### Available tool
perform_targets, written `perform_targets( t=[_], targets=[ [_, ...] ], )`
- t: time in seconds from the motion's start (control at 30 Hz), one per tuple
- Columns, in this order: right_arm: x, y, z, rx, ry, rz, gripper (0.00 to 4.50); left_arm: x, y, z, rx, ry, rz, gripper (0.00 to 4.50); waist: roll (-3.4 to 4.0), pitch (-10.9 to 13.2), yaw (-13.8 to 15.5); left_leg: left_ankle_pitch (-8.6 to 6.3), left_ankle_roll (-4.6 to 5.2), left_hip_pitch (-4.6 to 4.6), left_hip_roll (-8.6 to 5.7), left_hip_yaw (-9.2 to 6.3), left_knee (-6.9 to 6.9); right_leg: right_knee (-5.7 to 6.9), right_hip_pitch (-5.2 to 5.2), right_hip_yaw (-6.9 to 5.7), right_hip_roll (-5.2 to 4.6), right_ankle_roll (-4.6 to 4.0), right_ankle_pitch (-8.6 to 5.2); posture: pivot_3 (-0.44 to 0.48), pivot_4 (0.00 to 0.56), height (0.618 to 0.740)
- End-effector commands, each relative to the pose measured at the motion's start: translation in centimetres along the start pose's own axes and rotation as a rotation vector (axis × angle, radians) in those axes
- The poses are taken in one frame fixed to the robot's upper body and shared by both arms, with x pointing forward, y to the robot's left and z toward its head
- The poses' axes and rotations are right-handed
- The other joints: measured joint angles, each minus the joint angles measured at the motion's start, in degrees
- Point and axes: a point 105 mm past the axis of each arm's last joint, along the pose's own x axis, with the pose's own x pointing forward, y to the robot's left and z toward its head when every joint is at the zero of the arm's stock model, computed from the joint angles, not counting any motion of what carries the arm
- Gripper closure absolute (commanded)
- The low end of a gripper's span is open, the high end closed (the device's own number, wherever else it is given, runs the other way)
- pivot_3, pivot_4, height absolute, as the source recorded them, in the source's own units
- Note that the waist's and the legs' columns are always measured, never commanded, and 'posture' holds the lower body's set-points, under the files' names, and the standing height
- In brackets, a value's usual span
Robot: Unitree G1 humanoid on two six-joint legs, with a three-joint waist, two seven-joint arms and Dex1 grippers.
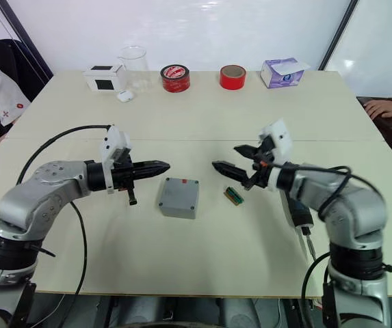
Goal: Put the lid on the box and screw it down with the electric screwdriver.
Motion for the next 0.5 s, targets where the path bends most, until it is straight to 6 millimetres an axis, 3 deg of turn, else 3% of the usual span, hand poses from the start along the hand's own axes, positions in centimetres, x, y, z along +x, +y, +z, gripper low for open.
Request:
perform_targets(
  t=[0.03, 0.27, 0.5],
  targets=[
    [-4.2, -3.3, 0.9, 0.150, 0.199, -0.143, 0.02, -0.6, -3.6, 1.4, -0.031, 0.014, -0.317, 4.50, 0.01, 0.0, 0.0, 0.00, 0.00, -0.01, -0.01, 0.01, 0.00, 0.01, -0.01, 0.00, -0.01, 0.00, 0.00, 0.000, 0.150, 0.740],
    [-8.8, -6.0, -2.8, 0.271, 0.610, -0.329, 0.02, -0.1, -4.7, 1.3, 0.071, 0.085, -0.444, 4.50, -0.02, 0.0, -0.4, -0.01, 0.02, -0.01, -0.04, 0.04, -0.10, -0.17, 0.01, 0.01, 0.03, -0.17, -0.10, 0.000, 0.150, 0.740],
    [-10.2, -6.3, -5.7, 0.357, 0.786, -0.351, 0.02, 0.2, -5.4, 1.3, 0.121, 0.087, -0.480, 4.50, -0.01, 0.0, -0.3, -0.01, 0.02, -0.02, -0.02, 0.06, -0.10, -0.18, -0.03, 0.06, 0.05, -0.01, -0.02, 0.000, 0.150, 0.740]
  ],
)
